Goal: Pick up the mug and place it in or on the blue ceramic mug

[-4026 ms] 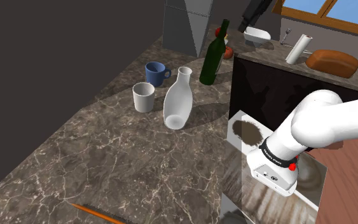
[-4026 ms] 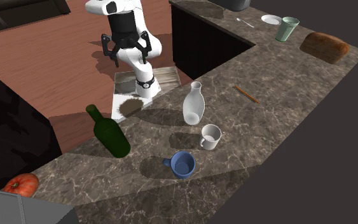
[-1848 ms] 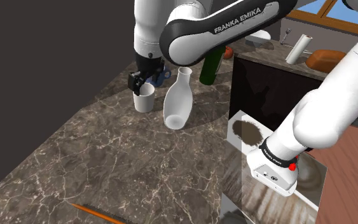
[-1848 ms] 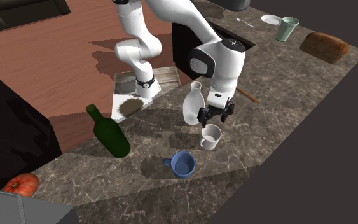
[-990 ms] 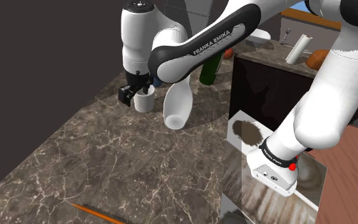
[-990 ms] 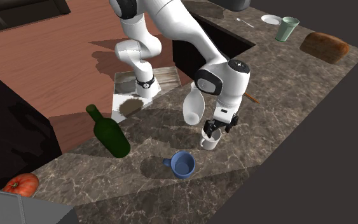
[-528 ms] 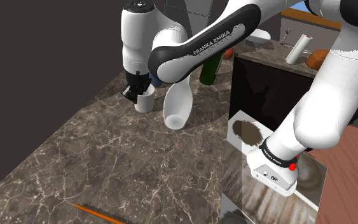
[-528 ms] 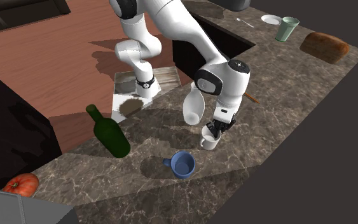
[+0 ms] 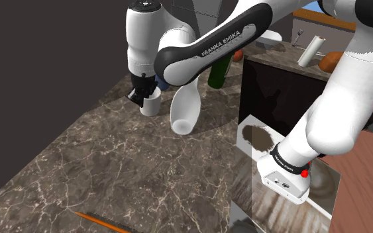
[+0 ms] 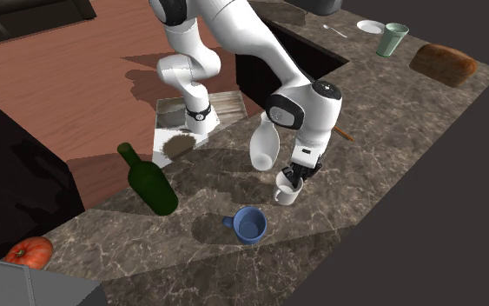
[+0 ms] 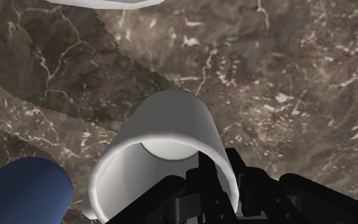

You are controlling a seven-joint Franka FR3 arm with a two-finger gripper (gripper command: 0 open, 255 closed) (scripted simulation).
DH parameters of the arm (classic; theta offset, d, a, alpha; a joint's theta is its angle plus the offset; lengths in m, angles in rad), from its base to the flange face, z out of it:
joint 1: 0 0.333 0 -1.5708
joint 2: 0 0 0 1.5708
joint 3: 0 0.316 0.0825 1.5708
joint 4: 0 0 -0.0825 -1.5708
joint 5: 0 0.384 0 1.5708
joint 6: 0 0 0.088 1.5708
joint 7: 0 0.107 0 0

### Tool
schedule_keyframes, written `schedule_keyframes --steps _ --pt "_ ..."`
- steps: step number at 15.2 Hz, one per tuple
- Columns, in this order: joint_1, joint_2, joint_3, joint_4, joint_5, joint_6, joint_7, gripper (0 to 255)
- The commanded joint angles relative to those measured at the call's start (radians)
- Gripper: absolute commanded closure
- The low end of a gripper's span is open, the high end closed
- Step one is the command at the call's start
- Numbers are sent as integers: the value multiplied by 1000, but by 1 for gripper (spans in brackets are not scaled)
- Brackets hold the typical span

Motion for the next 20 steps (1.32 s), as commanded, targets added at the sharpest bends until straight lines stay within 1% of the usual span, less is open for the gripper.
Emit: schedule_keyframes --steps 1,11,20 --pt "-2 -13 4 6 12 -16 -9 255" --pt "-14 -83 19 63 76 -129 -64 255" --pt "-18 -128 25 134 117 -236 -101 255"
